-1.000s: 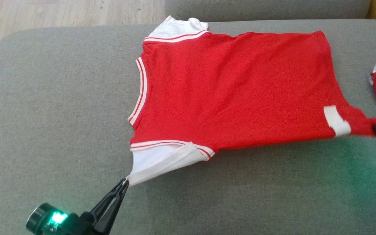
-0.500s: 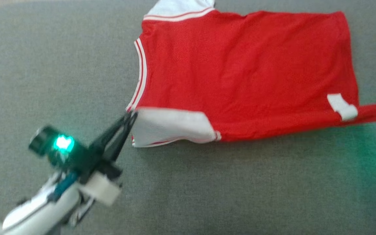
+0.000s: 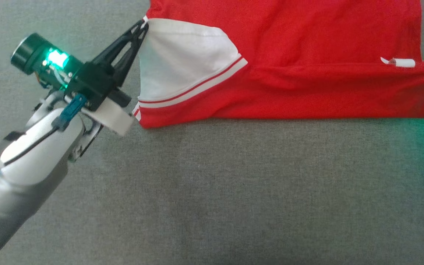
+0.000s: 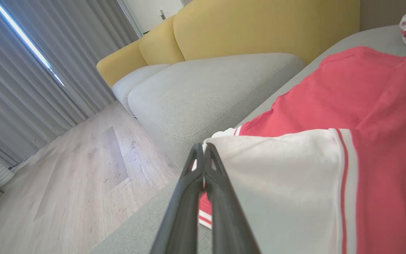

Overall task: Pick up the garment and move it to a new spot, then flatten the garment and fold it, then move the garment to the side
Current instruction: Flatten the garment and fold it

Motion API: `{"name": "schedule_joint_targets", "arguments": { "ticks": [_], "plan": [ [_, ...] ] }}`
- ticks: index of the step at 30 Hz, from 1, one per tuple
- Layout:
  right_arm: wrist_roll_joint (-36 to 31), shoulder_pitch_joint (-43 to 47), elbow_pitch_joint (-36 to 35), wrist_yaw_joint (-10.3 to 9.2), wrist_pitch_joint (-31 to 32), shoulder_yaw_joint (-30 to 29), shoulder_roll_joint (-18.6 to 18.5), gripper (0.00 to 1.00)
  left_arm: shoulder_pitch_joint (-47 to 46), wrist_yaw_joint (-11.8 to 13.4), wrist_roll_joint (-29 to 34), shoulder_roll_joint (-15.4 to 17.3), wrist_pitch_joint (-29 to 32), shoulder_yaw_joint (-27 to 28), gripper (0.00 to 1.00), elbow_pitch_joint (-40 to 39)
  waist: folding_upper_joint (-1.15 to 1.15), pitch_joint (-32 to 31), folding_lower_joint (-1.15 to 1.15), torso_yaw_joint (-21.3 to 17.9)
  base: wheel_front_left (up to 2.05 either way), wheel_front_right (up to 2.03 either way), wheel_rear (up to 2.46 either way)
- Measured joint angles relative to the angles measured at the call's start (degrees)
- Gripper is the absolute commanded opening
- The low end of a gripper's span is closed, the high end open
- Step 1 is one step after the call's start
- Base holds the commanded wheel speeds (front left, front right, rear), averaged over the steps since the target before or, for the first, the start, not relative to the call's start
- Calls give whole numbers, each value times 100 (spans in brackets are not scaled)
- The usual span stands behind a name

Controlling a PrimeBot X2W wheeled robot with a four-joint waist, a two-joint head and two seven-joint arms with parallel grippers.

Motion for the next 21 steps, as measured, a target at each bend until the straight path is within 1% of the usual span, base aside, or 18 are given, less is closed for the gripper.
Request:
{"name": "schedule_joint_targets", "arguments": {
  "ticks": [1, 2, 3, 4, 5, 6, 8, 9, 12, 14, 16, 18, 21],
  "plan": [
    [0, -94, 47, 0, 2, 68, 2, 0, -68, -22, 0, -57, 9, -9, 0, 127, 0, 34, 0, -6, 0, 0, 0],
    [-1, -181, 100, 0, 2, 136, 9, 7, -111, -62, -5, -118, 16, -10, 0, 256, 0, 60, 0, -14, 0, 0, 0],
    [-1, -262, 152, 0, 2, 200, 24, 24, -125, -102, -5, -175, 23, -22, 0, 383, 0, 74, 0, -27, 0, 0, 0],
    [-4, -336, 214, 0, 1, 258, 47, 63, -121, -116, -5, -227, 19, -38, 11, 510, 0, 81, 0, -39, 0, 0, 0],
    [-25, -400, 292, 0, -1, 290, 89, 100, -110, -108, -8, -283, -21, -35, 35, 627, 0, 78, -1, -52, 0, 0, 0],
    [-56, -445, 371, 0, -7, 308, 133, 100, -94, -57, -37, -338, -65, -25, 100, 736, 0, 62, -1, -61, 0, 0, 0],
    [-121, -502, 494, 0, -18, 334, 212, 100, -2, 134, -160, -448, -169, 81, 100, 900, 0, 1, -1, -76, 0, 0, 0],
    [-176, -503, 526, 0, -31, 341, 244, 100, 94, 268, -257, -504, -201, 185, 100, 944, 0, -42, -1, -85, 0, 0, 0],
    [-318, -482, 608, 0, -66, 302, 338, 100, 634, 642, -687, -694, -274, 469, 100, 978, 0, -191, -2, -115, 0, 0, 0],
    [-344, -425, 626, 0, -67, 52, 481, 100, 1190, 823, -1137, -918, -296, 682, 100, 971, 0, -304, -2, -130, 0, 0, 0],
    [-415, -277, 622, 0, -77, -159, 621, 100, 1770, 1029, -1460, -1122, -312, 759, 100, 984, 0, -420, -3, -138, 0, 0, 0],
    [-490, -17, 606, 0, -81, -296, 764, 100, 2247, 1149, -1670, -1272, -312, 793, 100, 1042, 0, -531, -3, -140, 0, 0, 0],
    [-611, 366, 591, 0, -81, -406, 992, 100, 2620, 1254, -1902, -1437, -305, 838, 100, 1185, 0, -667, -3, -142, 0, 0, 0]
  ]
}}
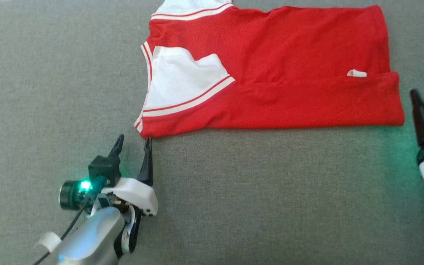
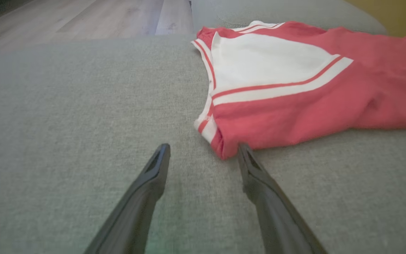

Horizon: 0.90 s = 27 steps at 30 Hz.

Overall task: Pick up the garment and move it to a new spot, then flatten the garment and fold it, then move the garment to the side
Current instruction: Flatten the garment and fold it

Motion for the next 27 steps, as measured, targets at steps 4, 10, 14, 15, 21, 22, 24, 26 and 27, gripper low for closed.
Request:
{"name": "schedule_joint_targets", "arguments": {
  "ticks": [4, 10, 14, 15, 21, 22, 24, 26, 27],
  "plan": [
    [-94, 165, -7, 0, 0, -62, 145, 100, 40, -3, -137, -105, 101, 15, 100, 261, 0, -116, 0, -28, 0, 0, 0],
    [-96, 169, 11, 0, 0, -73, 176, 100, 3, -198, -238, -220, 99, 42, 100, 583, 0, -152, 1, -87, 0, 0, 0],
    [-94, 168, 125, 0, 0, -62, 177, 100, -194, -371, -237, -371, 83, 40, 89, 792, 0, -130, 2, -90, 0, 0, 0],
    [-94, 167, 142, 0, 0, -49, 177, 100, -254, -411, -237, -382, 82, 38, 81, 849, 0, -128, 2, -87, 0, 0, 0],
    [-87, 162, 205, 0, 0, 0, 177, 100, -504, -637, -220, -487, 42, -5, 0, 1156, 0, -119, 1, -84, 0, 0, 0],
    [-87, 159, 213, 0, 0, 9, 177, 100, -515, -682, -219, -495, 42, -23, 0, 1201, 0, -114, 1, -85, 0, 0, 0],
    [-87, 156, 225, 0, 0, 21, 177, 100, -523, -717, -219, -499, 42, -42, 0, 1245, 0, -111, 2, -87, 0, 0, 0],
    [-87, 126, 307, 0, 0, 74, 177, 100, -561, -769, -210, -502, 33, -77, 0, 1336, 0, -108, 1, -83, 0, 0, 0],
    [-87, 98, 368, 0, 0, 109, 177, 100, -588, -791, -175, -503, 31, -96, 0, 1365, 0, -106, 1, -79, 0, 0, 0]
  ]
}}
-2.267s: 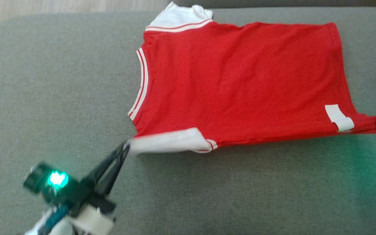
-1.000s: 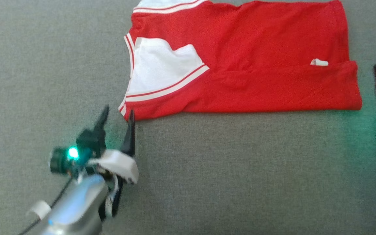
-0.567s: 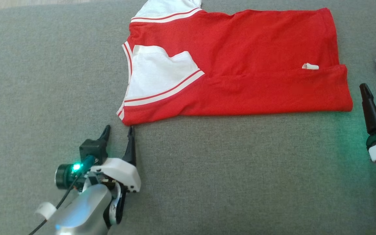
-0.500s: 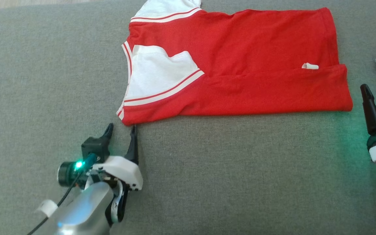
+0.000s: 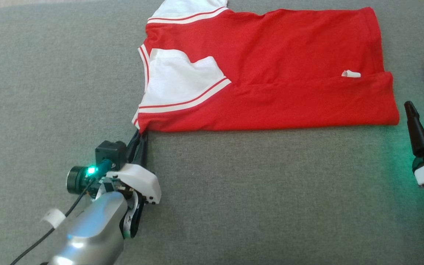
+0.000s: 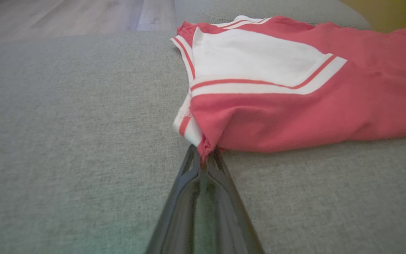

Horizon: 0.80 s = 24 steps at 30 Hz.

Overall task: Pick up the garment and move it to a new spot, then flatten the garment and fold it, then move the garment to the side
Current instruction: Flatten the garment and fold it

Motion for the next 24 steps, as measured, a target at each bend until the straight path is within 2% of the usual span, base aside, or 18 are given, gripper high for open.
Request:
{"name": "schedule_joint_targets", "arguments": {
  "ticks": [5, 13, 14, 15, 16, 17, 18, 24],
  "plan": [
    [-54, -265, 764, 0, 194, 301, 62, 100, -51, -71, 208, -4, -82, -75, 0, 80, 0, -25, 0, 81, 0, 0, 0],
    [-257, -730, 1502, 0, 681, 712, 243, 100, -131, -70, 409, -2, -99, -199, 0, 43, 0, 11, 0, 232, 0, 0, 0],
    [-257, -765, 1568, 0, 719, 742, 254, 93, -131, -70, 410, -3, -99, -209, 0, 33, 0, 15, 0, 247, 0, 0, 0],
    [-258, -802, 1636, 0, 743, 767, 277, 73, -131, -70, 411, -3, -99, -218, 0, 20, 0, 18, 0, 262, 0, 0, 0],
    [-263, -840, 1689, 0, 769, 798, 287, 47, -132, -69, 425, -3, -99, -220, 0, 12, 0, 21, 0, 277, 0, 0, 0],
    [-270, -871, 1717, 0, 775, 815, 287, 15, -132, -69, 465, -3, -103, -222, 0, 9, 0, 24, 0, 289, 0, 0, 0],
    [-289, -898, 1747, 0, 776, 829, 292, 0, -132, -69, 470, -3, -124, -224, 0, 5, 0, 22, 1, 298, 0, 0, 0],
    [-298, -933, 1795, 0, 749, 1001, 298, 0, -87, -70, 526, 38, -142, -236, 0, -104, 0, -115, 0, 318, 0, 0, 0]
  ]
}}
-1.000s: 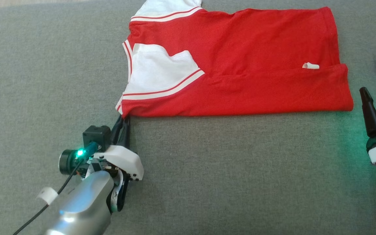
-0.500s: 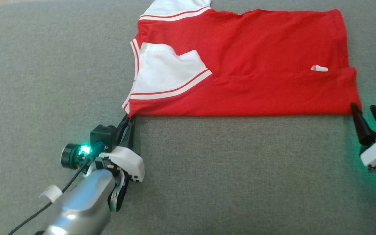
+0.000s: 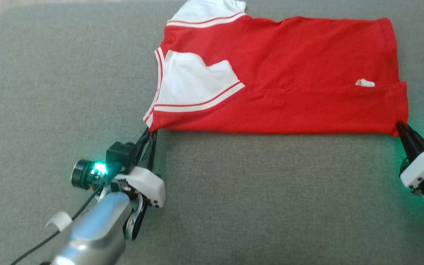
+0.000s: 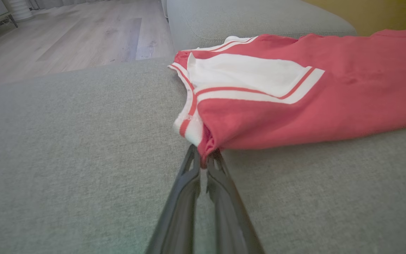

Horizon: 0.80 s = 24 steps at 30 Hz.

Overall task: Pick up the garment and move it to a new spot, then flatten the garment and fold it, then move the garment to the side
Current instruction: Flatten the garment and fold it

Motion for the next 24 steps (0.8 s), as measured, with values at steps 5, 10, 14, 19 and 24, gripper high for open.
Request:
{"name": "schedule_joint_targets", "arguments": {
  "ticks": [5, 10, 14, 19, 24],
  "plan": [
    [76, 248, -169, 0, -158, 70, -141, 0, 342, 7, 60, 171, -1, -5, 0, -283, 0, -212, 0, -23, 0, 0, 0],
    [152, 650, -426, 0, -278, 162, -305, 0, 920, 153, 85, 424, -1, -33, 0, -710, 0, -415, -1, -90, 0, 0, 0],
    [193, 931, -662, 0, -359, 171, -466, 0, 1330, 314, 86, 643, -1, -97, 0, -1173, 0, -548, -1, -129, 0, 0, 0],
    [207, 1413, -922, 0, -483, 149, -666, 0, 1801, 519, 135, 923, 65, -211, 0, -1786, 0, -704, -1, -99, 0, 0, 0],
    [183, 1940, -1150, 0, -525, 102, -778, 0, 2187, 738, 135, 1189, 270, -339, 0, -2354, 0, -888, -1, -65, 0, 0, 0]
  ]
}}
